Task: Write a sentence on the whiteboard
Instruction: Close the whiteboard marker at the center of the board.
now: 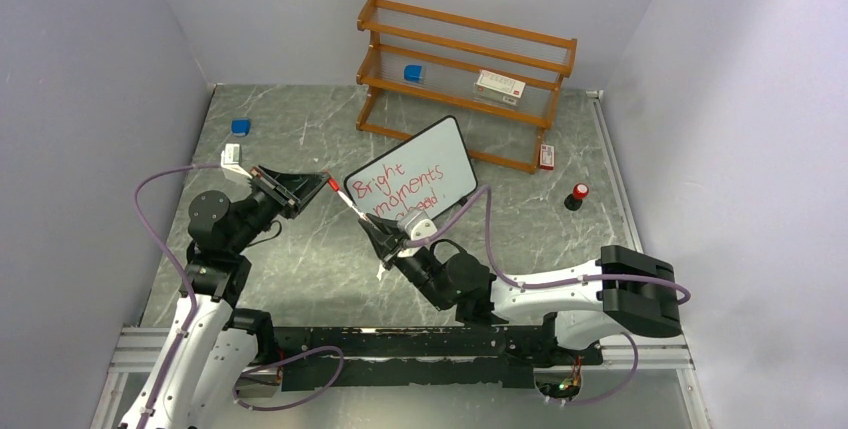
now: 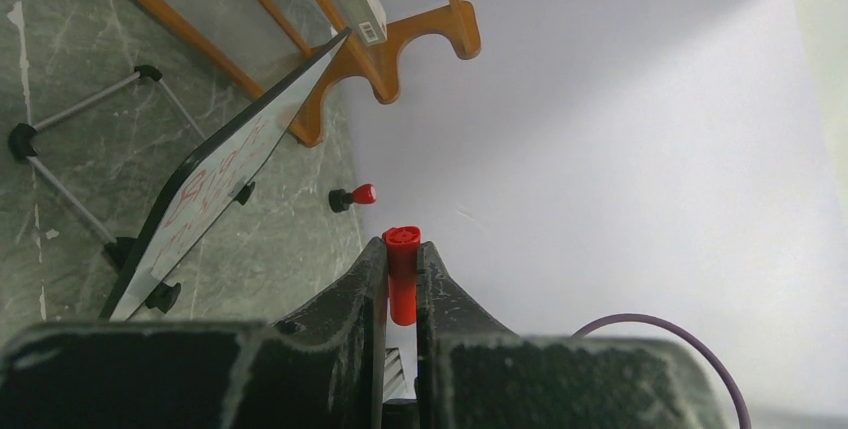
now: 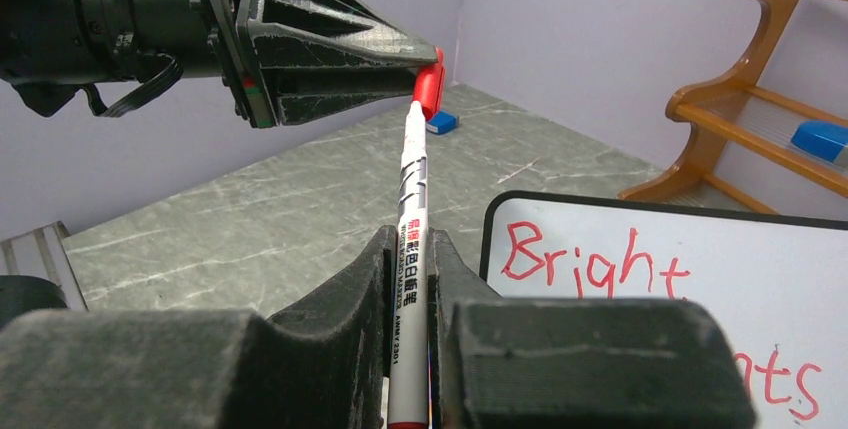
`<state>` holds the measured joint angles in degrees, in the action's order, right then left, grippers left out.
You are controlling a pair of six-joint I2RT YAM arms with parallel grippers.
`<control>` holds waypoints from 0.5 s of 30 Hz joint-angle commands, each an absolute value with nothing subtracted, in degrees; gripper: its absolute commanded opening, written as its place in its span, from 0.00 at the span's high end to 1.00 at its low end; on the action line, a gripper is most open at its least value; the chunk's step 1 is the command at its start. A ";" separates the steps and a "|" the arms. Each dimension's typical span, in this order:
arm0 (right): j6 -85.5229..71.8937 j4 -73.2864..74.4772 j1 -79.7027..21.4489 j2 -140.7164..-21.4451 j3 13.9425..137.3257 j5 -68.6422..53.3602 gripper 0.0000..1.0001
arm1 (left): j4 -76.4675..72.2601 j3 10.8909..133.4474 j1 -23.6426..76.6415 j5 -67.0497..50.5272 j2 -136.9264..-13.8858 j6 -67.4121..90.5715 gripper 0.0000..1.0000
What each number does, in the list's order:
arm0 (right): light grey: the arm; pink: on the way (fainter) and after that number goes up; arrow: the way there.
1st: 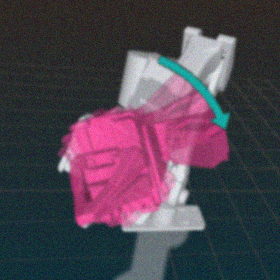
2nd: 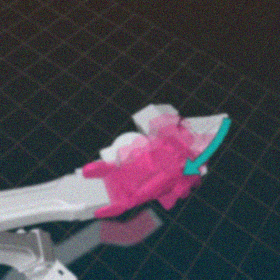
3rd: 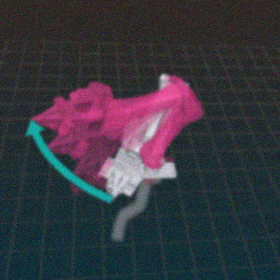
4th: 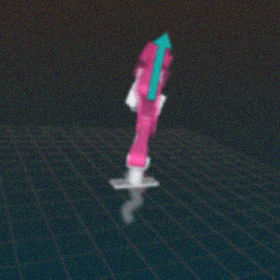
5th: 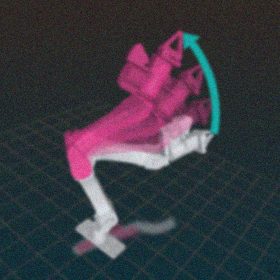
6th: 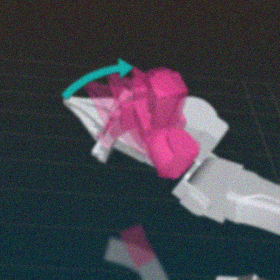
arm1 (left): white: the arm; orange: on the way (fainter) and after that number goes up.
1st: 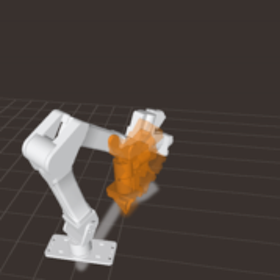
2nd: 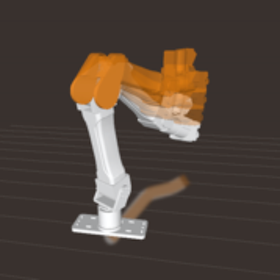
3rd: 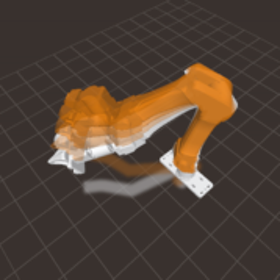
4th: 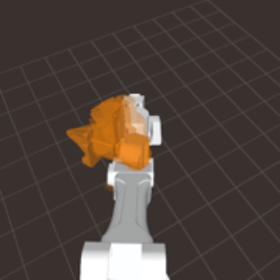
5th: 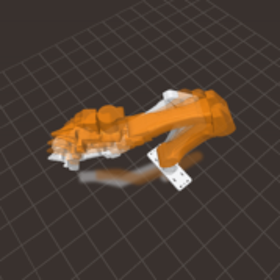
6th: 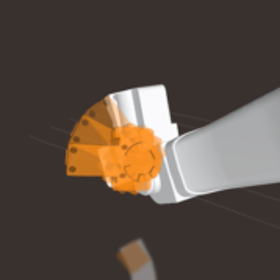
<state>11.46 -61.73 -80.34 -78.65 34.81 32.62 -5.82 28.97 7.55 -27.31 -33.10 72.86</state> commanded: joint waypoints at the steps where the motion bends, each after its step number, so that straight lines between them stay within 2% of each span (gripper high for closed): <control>1: 11.85 -62.93 -80.61 -79.31 36.20 34.05 1.00 | -8.46 29.68 7.29 -29.38 -32.47 74.05 0.95; 15: 12.13 -62.92 -80.60 -80.35 37.13 35.56 1.00 | -9.42 29.81 7.29 -30.47 -32.69 74.45 0.95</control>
